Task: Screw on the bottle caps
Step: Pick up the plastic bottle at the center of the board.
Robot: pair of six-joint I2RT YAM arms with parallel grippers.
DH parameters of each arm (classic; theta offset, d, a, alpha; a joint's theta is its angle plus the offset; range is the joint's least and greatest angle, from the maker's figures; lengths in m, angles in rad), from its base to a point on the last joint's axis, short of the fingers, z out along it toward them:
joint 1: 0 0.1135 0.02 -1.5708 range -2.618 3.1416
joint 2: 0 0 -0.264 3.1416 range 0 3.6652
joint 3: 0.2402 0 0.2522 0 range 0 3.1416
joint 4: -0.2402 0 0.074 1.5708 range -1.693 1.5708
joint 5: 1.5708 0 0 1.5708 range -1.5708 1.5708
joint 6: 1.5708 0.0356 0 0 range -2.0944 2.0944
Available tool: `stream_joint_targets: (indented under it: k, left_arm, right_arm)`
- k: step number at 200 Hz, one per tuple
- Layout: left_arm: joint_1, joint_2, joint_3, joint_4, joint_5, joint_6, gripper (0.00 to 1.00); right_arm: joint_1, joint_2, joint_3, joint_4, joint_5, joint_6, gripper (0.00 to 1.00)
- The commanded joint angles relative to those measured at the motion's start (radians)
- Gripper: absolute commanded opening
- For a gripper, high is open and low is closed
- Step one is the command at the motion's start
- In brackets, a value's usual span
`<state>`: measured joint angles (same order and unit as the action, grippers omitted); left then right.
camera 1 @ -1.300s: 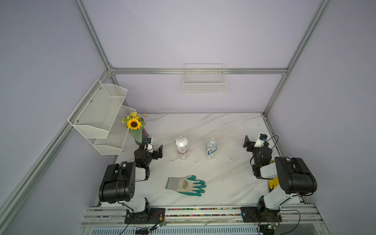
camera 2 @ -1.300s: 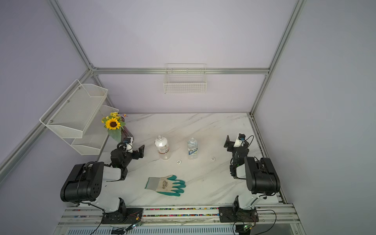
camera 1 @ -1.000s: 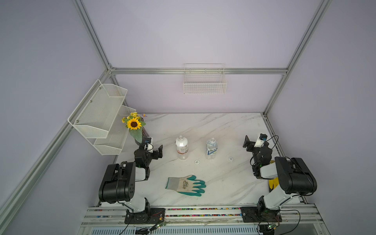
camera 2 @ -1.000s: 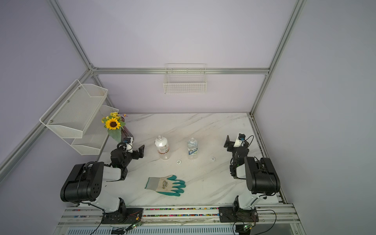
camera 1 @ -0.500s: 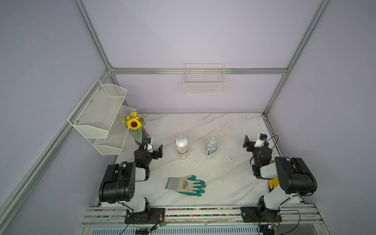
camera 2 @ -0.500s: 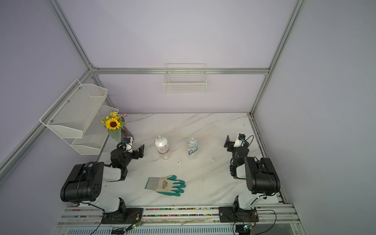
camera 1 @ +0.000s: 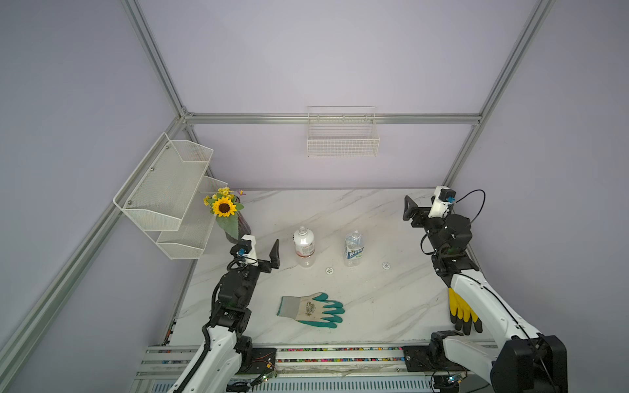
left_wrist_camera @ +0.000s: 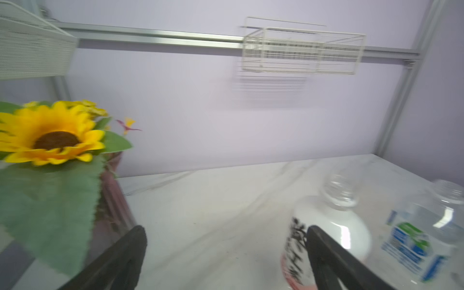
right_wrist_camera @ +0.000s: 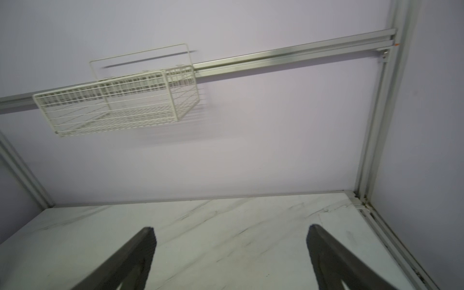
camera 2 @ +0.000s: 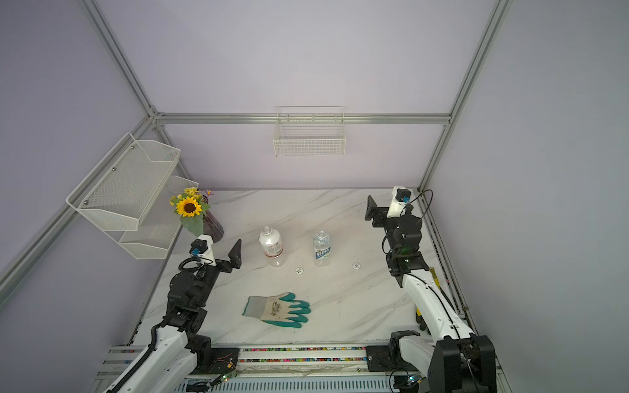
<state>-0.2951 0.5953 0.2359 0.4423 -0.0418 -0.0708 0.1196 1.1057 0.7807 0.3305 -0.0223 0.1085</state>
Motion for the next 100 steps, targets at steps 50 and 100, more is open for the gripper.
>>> stream_joint_targets:
  k: [50,100]
  left_arm:
    - [-0.557,-0.171,0.097,-0.413,-0.128,-0.007,1.0]
    - [-0.593,0.18,0.103,-0.157,0.066,-0.016,1.0]
  right_arm:
    - [0.258,0.044,0.16,-0.473,-0.032,0.022,0.97]
    - [0.373,0.179,0.261,-0.556,0.03,-0.009,0.93]
